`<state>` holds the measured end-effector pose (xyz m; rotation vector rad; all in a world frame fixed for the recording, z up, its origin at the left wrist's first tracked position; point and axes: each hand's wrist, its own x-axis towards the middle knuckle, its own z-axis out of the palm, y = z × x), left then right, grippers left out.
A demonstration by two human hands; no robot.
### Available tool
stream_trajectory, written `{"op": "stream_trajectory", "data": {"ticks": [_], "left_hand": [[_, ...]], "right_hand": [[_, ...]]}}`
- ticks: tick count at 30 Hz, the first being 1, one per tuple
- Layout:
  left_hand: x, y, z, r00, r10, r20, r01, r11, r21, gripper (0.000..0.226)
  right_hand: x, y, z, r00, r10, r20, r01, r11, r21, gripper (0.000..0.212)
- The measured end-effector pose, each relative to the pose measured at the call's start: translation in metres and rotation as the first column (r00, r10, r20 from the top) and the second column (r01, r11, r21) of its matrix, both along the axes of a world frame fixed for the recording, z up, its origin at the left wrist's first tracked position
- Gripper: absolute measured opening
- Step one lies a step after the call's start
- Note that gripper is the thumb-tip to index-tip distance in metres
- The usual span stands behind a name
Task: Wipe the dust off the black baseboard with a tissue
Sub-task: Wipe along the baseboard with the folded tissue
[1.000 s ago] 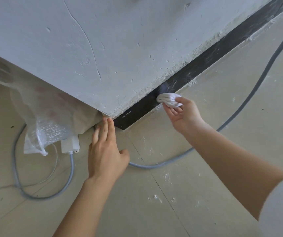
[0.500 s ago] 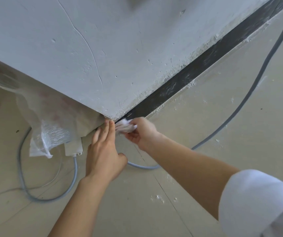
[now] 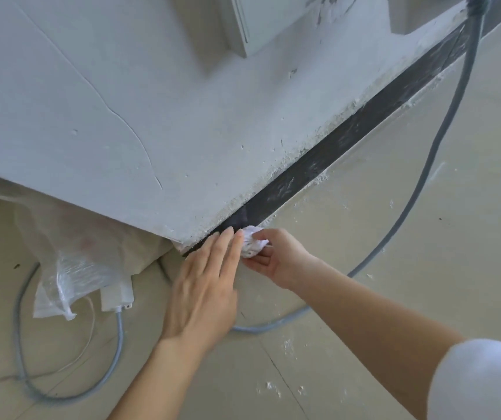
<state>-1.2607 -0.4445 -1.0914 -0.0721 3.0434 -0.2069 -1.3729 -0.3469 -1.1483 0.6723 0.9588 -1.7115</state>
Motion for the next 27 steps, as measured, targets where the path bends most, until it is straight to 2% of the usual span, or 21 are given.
{"op": "stream_trajectory", "data": {"ticks": [2, 5, 8, 11, 14, 16, 17, 19, 21, 22, 25, 27], "left_hand": [[-0.015, -0.007, -0.006, 0.996, -0.086, 0.005, 0.086, 0.991, -0.106, 0.072], [-0.028, -0.018, -0.014, 0.991, -0.120, 0.050, 0.129, 0.956, -0.262, 0.068], [-0.032, -0.026, -0.019, 0.988, -0.147, 0.054, 0.156, 0.947, -0.282, 0.068], [-0.032, -0.029, -0.019, 0.982, -0.186, 0.044, 0.190, 0.940, -0.282, 0.069], [-0.031, -0.033, -0.016, 0.974, -0.223, 0.030, 0.223, 0.934, -0.279, 0.070], [-0.032, -0.036, -0.013, 0.971, -0.237, 0.028, 0.235, 0.933, -0.271, 0.072], [-0.032, -0.036, -0.013, 0.970, -0.240, 0.029, 0.239, 0.934, -0.266, 0.073], [-0.032, -0.037, -0.013, 0.971, -0.239, 0.028, 0.238, 0.937, -0.257, 0.075], [-0.032, -0.038, -0.013, 0.971, -0.236, 0.028, 0.235, 0.938, -0.254, 0.075], [-0.033, -0.039, -0.013, 0.972, -0.234, 0.029, 0.234, 0.939, -0.251, 0.075], [-0.034, -0.040, -0.011, 0.972, -0.233, 0.033, 0.234, 0.941, -0.245, 0.073], [-0.034, -0.040, -0.010, 0.972, -0.234, 0.034, 0.235, 0.940, -0.247, 0.071]], "right_hand": [[-0.007, -0.007, 0.004, 1.000, -0.001, -0.013, 0.000, 0.999, -0.034, 0.020], [-0.029, -0.003, 0.000, 0.998, -0.058, -0.016, 0.058, 0.998, -0.021, 0.020], [-0.060, 0.013, -0.009, 0.990, -0.126, -0.063, 0.131, 0.989, 0.069, 0.014], [-0.093, 0.037, -0.018, 0.962, -0.229, -0.151, 0.247, 0.962, 0.115, 0.017], [-0.108, 0.064, -0.026, 0.866, -0.474, -0.160, 0.492, 0.864, 0.107, 0.023], [-0.102, 0.070, -0.035, 0.833, -0.531, -0.157, 0.552, 0.816, 0.168, 0.033], [-0.094, 0.067, -0.038, 0.858, -0.485, -0.168, 0.512, 0.827, 0.230, 0.037], [-0.064, 0.052, -0.039, 0.944, -0.285, -0.169, 0.324, 0.898, 0.296, 0.027], [-0.029, 0.030, -0.032, 0.986, -0.076, -0.150, 0.107, 0.971, 0.215, 0.017], [-0.016, 0.018, -0.027, 0.992, -0.021, -0.128, 0.039, 0.989, 0.145, 0.015], [-0.011, -0.003, -0.019, 0.999, -0.043, -0.019, 0.043, 0.998, -0.045, 0.015], [-0.031, -0.001, -0.015, 0.989, -0.145, 0.026, 0.146, 0.988, -0.042, 0.022]]}}
